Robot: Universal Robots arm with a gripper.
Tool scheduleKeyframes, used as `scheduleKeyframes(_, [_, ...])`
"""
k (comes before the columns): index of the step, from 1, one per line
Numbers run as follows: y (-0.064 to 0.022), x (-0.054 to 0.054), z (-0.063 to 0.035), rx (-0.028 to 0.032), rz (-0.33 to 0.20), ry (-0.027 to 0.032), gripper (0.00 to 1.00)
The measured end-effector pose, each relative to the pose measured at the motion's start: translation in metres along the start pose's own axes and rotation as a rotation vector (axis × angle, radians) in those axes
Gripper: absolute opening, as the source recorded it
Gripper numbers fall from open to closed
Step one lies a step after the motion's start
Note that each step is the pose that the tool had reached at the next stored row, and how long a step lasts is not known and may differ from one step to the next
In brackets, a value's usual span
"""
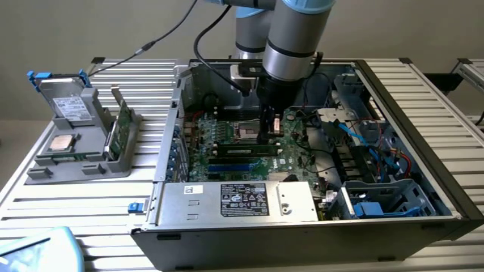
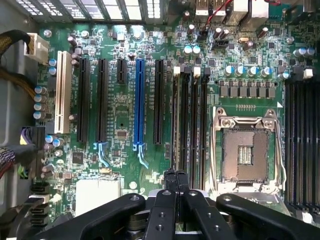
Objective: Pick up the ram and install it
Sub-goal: 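Press down the ram until it locks into place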
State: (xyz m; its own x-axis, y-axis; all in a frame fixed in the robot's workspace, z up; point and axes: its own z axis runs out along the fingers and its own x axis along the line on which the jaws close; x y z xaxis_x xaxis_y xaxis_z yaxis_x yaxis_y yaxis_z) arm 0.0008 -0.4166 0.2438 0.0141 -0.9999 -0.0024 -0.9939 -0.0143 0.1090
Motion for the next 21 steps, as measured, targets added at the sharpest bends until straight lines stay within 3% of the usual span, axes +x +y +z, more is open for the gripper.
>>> scheduleKeyframes(15, [-0.002, 0.0, 0.0185, -0.0006, 0.0, 0.0009, 0.11])
scheduleKeyframes(19, [-0.0021, 0.0, 0.0191, -0.0005, 0.0, 0.0, 0.11])
scheduleKeyframes(21, [-0.0012, 0.0, 0.0151, 0.0007, 0.0, -0.0032, 0.11])
